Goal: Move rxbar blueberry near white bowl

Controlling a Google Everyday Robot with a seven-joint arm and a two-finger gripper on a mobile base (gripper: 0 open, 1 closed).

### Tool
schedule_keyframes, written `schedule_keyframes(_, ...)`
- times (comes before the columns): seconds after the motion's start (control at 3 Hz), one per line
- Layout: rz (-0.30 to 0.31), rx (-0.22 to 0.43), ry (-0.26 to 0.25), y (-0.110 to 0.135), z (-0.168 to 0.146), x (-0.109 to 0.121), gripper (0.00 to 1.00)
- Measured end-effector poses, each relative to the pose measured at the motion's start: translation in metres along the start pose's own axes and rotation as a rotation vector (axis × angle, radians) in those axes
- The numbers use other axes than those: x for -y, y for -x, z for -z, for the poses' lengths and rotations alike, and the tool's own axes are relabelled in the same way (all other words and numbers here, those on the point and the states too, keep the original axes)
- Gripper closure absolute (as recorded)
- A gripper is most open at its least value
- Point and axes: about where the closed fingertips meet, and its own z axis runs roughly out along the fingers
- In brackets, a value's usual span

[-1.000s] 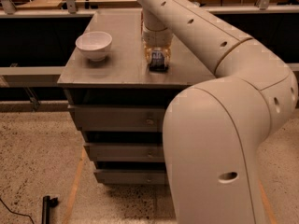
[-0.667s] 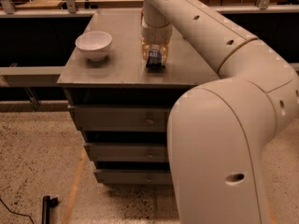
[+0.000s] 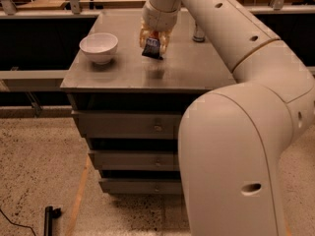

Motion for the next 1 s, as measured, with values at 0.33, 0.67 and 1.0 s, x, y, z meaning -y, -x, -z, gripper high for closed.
schedule_keyframes(0.33,-0.042,0.041,-0.082,-0.001,-0.010,0.019,1.00)
schedule_keyframes(0.67,-0.107,0.093,-0.141,0.003,-0.031,0.033,1.00)
schedule_keyframes(1.0,-0.153,0.121,-0.173,0.009,-0.045,0.046,0.82)
